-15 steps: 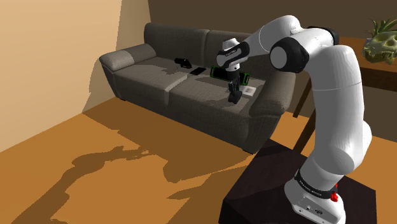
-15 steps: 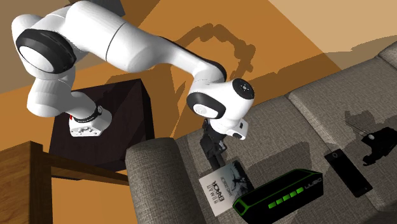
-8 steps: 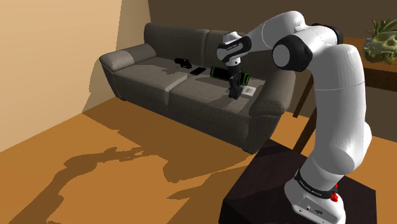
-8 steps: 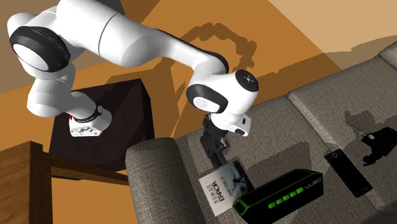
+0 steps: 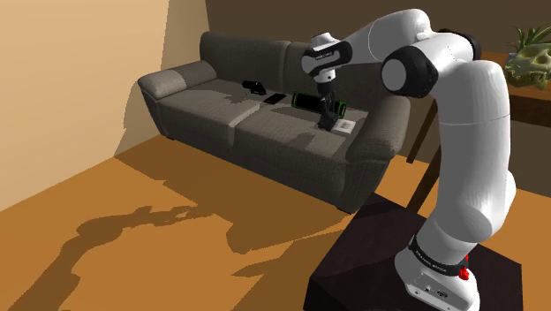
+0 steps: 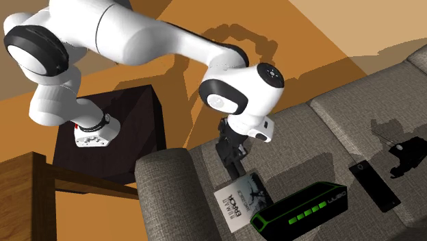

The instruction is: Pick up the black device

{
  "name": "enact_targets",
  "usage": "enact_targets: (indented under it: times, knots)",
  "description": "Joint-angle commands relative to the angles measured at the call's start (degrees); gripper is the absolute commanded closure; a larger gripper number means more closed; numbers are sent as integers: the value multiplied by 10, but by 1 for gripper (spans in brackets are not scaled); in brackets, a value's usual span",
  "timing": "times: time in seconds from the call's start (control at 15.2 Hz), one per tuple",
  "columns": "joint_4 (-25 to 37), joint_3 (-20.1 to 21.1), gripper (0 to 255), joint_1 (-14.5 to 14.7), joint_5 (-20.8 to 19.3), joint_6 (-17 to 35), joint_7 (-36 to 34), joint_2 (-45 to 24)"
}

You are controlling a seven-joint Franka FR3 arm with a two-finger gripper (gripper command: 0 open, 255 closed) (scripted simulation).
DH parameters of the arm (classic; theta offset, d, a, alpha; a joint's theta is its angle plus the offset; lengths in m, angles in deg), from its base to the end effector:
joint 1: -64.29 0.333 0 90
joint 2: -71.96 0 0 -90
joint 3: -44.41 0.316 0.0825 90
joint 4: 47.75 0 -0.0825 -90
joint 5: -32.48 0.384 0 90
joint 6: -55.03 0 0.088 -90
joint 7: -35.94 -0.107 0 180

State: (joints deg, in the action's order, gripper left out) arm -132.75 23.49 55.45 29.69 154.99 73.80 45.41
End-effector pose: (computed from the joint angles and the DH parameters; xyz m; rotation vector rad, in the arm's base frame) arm 0.5928 -0.3025 0.4096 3.0257 0.2662 -0.3977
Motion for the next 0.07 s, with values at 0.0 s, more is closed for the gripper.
enact_targets:
  times: [0.0]
  knots:
    - [3, 0, 255, 0, -1, -5, 0, 2]
